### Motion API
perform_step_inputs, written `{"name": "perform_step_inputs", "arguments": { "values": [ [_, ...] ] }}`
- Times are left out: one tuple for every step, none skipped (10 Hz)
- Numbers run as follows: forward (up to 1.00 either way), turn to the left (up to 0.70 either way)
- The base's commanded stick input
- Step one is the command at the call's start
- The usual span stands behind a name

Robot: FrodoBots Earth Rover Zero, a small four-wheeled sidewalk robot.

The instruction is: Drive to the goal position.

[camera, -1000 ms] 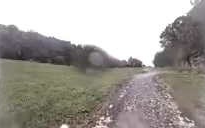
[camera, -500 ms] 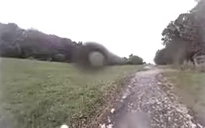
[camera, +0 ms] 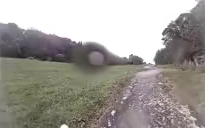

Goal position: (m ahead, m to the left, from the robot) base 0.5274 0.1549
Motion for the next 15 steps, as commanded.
{"name": "perform_step_inputs", "arguments": {
  "values": [
    [0.0,-0.7],
    [0.0,-0.7],
    [0.0,-0.7],
    [0.0,-0.7],
    [0.0,-0.7],
    [0.0,-0.7],
    [0.0,-0.7],
    [0.0,-0.7],
    [0.0,-0.7],
    [0.0,-0.69],
    [0.0,-0.62],
    [0.0,-0.4],
    [0.0,-0.18],
    [0.0,0.0],
    [0.0,0.0]
  ]
}}
